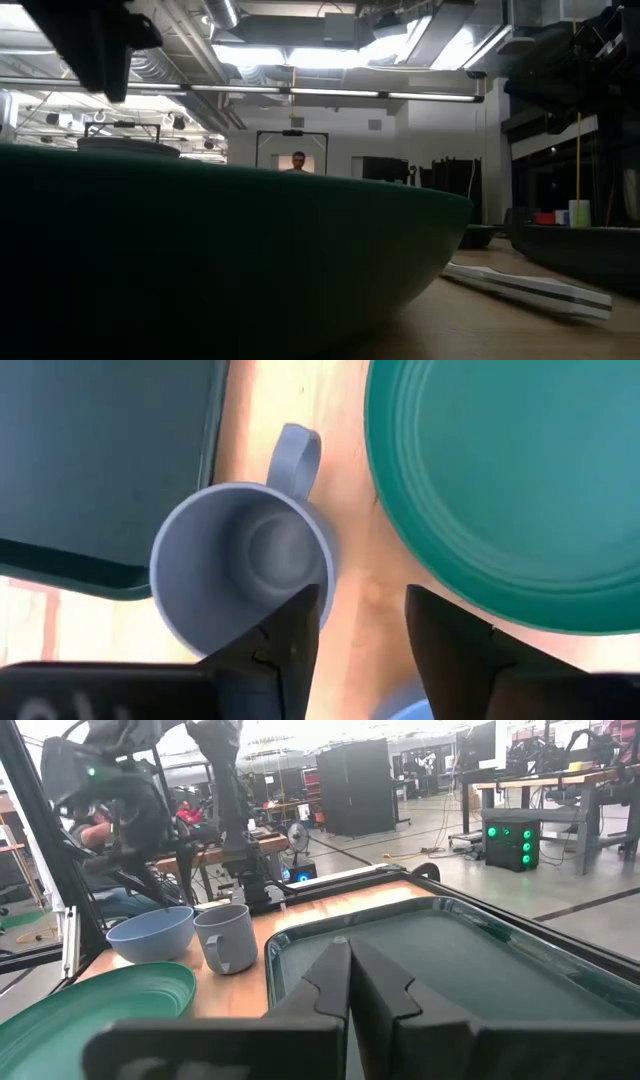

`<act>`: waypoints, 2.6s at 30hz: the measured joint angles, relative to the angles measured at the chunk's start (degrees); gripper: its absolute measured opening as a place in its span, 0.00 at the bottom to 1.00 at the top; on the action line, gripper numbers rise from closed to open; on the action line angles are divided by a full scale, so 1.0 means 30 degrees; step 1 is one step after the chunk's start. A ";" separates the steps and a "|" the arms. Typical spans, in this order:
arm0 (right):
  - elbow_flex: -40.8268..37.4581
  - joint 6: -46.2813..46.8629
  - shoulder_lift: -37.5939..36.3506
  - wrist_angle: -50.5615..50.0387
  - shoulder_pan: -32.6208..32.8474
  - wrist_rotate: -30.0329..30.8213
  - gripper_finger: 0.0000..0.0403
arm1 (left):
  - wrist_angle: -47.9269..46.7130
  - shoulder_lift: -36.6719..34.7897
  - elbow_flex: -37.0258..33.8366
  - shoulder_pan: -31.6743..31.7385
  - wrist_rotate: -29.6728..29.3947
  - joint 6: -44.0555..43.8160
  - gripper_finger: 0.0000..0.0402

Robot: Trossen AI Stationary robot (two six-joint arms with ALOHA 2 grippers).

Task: Set up tray
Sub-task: Put the blue mug on the top left of the green serving tray

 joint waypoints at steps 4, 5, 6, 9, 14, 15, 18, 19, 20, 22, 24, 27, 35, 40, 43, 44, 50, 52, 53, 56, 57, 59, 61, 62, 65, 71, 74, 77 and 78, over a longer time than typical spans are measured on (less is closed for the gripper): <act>0.0006 -0.0004 0.0000 0.0000 0.0000 0.0000 0.02 | -0.0022 0.1111 0.0000 0.0056 -0.0060 0.0253 0.37; 0.0000 0.0004 0.0000 0.0000 0.0000 0.0000 0.02 | -0.0025 0.1358 0.0000 0.0106 -0.0067 0.0473 0.37; 0.0000 0.0011 0.0000 0.0000 0.0000 0.0000 0.02 | -0.0033 0.1560 0.0000 0.0159 -0.0064 0.0672 0.37; 0.0002 -0.0004 0.0000 0.0000 0.0000 -0.0007 0.02 | -0.0065 0.2122 0.0000 0.0226 0.0094 0.0853 0.37; 0.0000 0.0002 -0.0006 0.0001 0.0000 -0.0006 0.02 | -0.0080 0.2708 0.0000 0.0299 0.0140 0.0867 0.37; 0.0000 -0.0004 -0.0006 0.0001 0.0000 0.0000 0.02 | -0.0073 0.2792 0.0000 0.0299 0.0186 0.0867 0.37; 0.0005 0.0018 0.0000 0.0000 0.0000 0.0000 0.02 | -0.0066 0.2923 0.0000 0.0299 0.0341 0.0867 0.36; 0.0000 0.0006 -0.0003 0.0000 0.0000 -0.0006 0.02 | -0.0073 0.2926 0.0000 0.0299 0.0422 0.0863 0.36; 0.0004 -0.0004 0.0000 0.0002 0.0000 0.0000 0.02 | -0.0073 0.2926 0.0000 0.0299 0.0493 0.0860 0.35; 0.0000 0.0012 -0.0001 0.0000 0.0000 0.0000 0.02 | -0.0066 0.2926 0.0000 0.0299 0.0660 0.0860 0.34; 0.0007 0.0011 0.0000 0.0000 0.0000 0.0000 0.02 | -0.0066 0.2926 0.0000 0.0299 0.0657 0.0860 0.33; 0.0000 0.0011 0.0000 0.0000 0.0000 0.0000 0.02 | -0.0062 0.2926 0.0000 0.0299 0.0601 0.0853 0.30; 0.0000 -0.0004 -0.0001 0.0000 0.0000 0.0000 0.02 | -0.0036 0.2926 -0.0007 0.0299 0.0047 0.0860 0.20; 0.0000 -0.0004 -0.0005 0.0000 0.0000 -0.0003 0.02 | -0.0051 0.2926 -0.0369 0.0306 -0.0241 0.1155 0.10; 0.0007 0.0017 0.0000 0.0000 0.0000 0.0000 0.02 | -0.0053 0.2934 -0.0610 0.0306 0.0197 0.1067 0.03; 0.0007 0.0011 0.0000 0.0000 0.0000 -0.0007 0.02 | -0.0095 0.2934 -0.0627 0.0305 0.0210 0.0891 0.02; 0.0000 -0.0004 -0.0003 0.0000 0.0000 -0.0004 0.02 | -0.0207 0.2719 -0.0463 0.0300 0.0239 0.0532 0.01; 0.0002 0.0008 -0.0004 0.0006 0.0000 -0.0003 0.02 | -0.0584 0.2617 -0.0111 0.0284 0.0239 0.0518 0.01; 0.0000 0.0018 -0.0007 0.0000 0.0000 -0.0007 0.02 | -0.0731 0.2536 0.0113 0.0288 0.0235 0.0519 0.01; 0.0004 -0.0001 -0.0007 0.0000 0.0000 -0.0001 0.02 | -0.1066 0.2282 0.0826 0.0291 0.0178 0.0541 0.01; 0.0002 0.0009 -0.0005 0.0002 0.0000 -0.0007 0.02 | -0.1078 0.2148 0.1028 0.0291 0.0166 0.0648 0.01; 0.0000 0.0011 -0.0003 0.0000 0.0000 0.0000 0.02 | -0.1101 0.1941 0.1480 0.0291 0.0173 0.0852 0.01; 0.0000 0.0011 -0.0007 0.0000 0.0000 -0.0007 0.02 | -0.1437 0.1764 0.1957 0.0291 0.0162 0.1052 0.01; 0.0000 0.0011 -0.0007 0.0000 0.0000 -0.0001 0.02 | -0.1765 0.1703 0.2249 0.0291 0.0156 0.1143 0.01; 0.0006 0.0011 -0.0007 0.0000 0.0000 -0.0007 0.02 | -0.2914 0.1615 0.3169 0.0408 0.0126 0.1195 0.01; 0.0000 0.0011 -0.0006 0.0002 0.0000 -0.0004 0.02 | -0.3549 0.1608 0.4044 0.1315 0.0137 0.1497 0.01; 0.0000 0.0011 -0.0007 0.0001 0.0000 -0.0007 0.02 | -0.3490 0.1608 0.4051 0.1838 0.0201 0.2452 0.01; 0.0007 0.0011 -0.0002 0.0006 0.0000 -0.0002 0.02 | -0.3490 0.1608 0.4051 0.2599 0.0181 0.3200 0.01; 0.0005 0.0011 -0.0002 0.0005 0.0000 -0.0007 0.02 | -0.3483 0.1608 0.4051 0.2900 0.0170 0.3487 0.01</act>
